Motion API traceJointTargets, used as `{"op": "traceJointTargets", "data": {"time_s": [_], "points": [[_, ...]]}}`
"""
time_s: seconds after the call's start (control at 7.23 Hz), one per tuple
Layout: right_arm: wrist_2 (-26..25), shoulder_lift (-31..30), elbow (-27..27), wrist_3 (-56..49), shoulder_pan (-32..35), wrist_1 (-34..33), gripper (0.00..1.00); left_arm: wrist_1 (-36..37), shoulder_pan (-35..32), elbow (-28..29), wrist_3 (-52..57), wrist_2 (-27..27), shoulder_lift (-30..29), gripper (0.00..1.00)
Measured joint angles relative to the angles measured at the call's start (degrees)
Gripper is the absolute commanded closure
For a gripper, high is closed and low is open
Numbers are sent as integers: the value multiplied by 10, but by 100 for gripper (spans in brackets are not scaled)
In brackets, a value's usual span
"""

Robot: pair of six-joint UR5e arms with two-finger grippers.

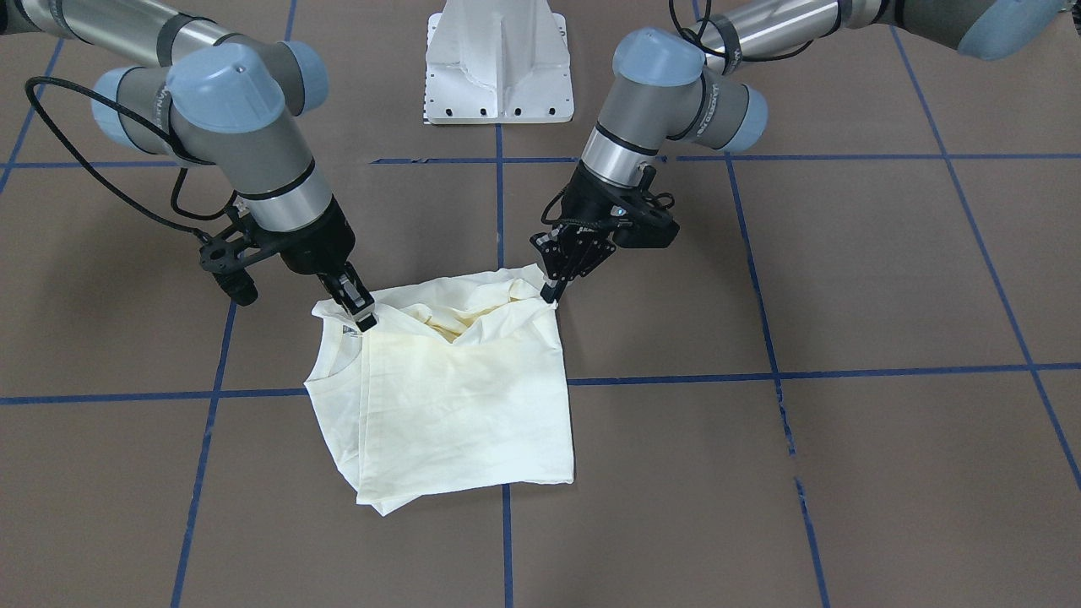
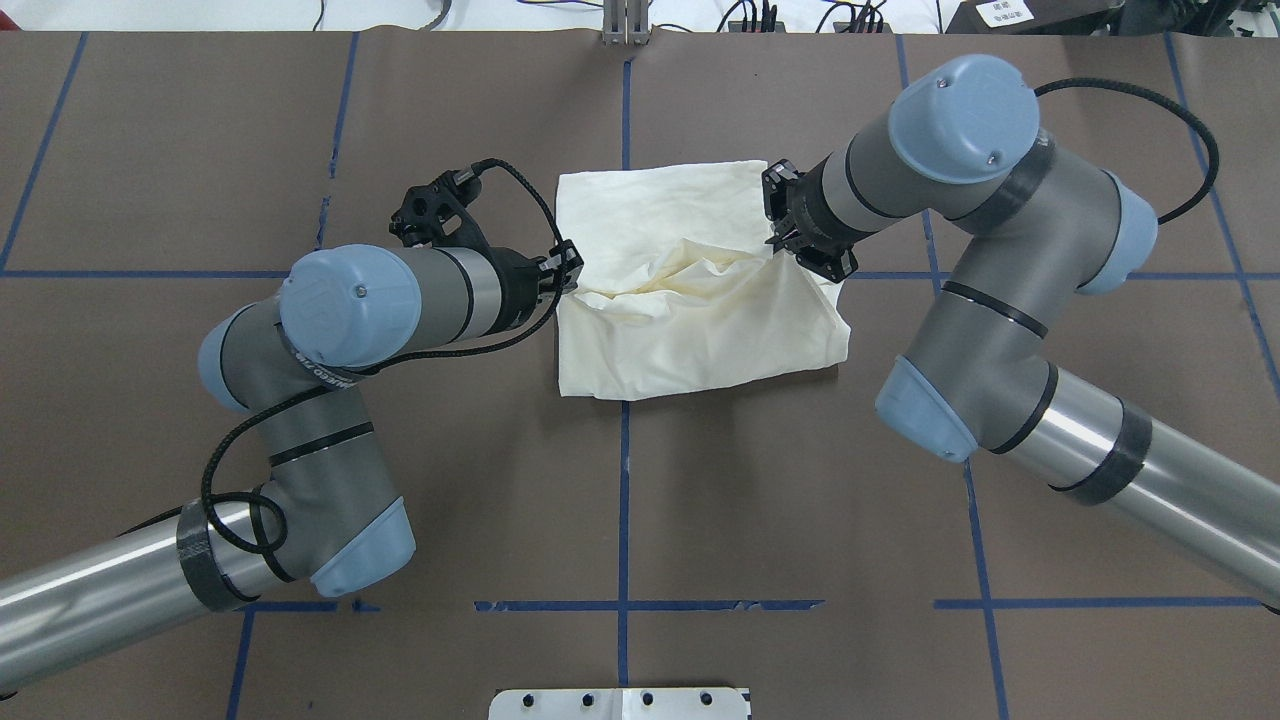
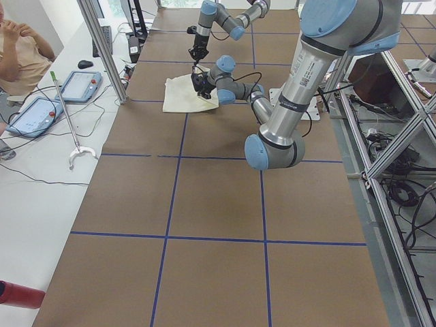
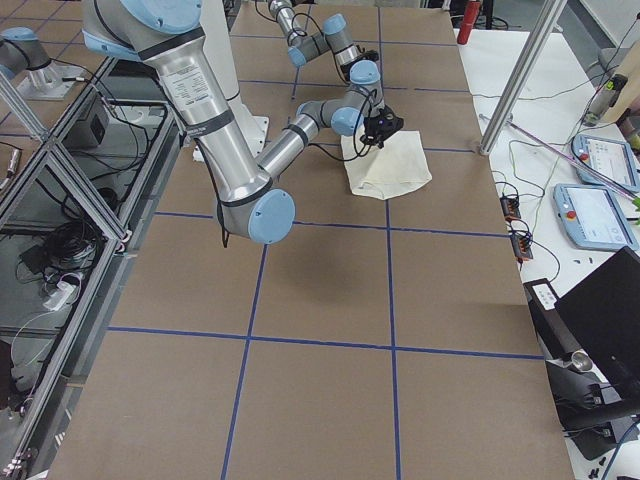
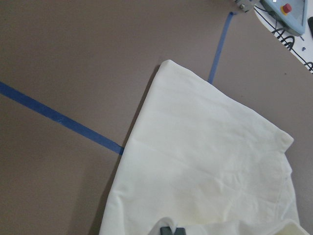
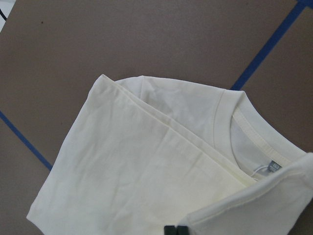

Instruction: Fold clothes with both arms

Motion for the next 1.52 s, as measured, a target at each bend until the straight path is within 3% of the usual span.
{"op": "traceJointTargets", "data": {"time_s": [0.41,0.97,1.52], "points": [[24,-29,35,-8,21,-3,100,18,2,-39,5,2,11,100],[25,11,-49,-39,47,2,100,14,-14,-2,29,6,-12,100],[25,66,-140,-48,53,4,100,-22,-25,87,53,34,-52,100]]}}
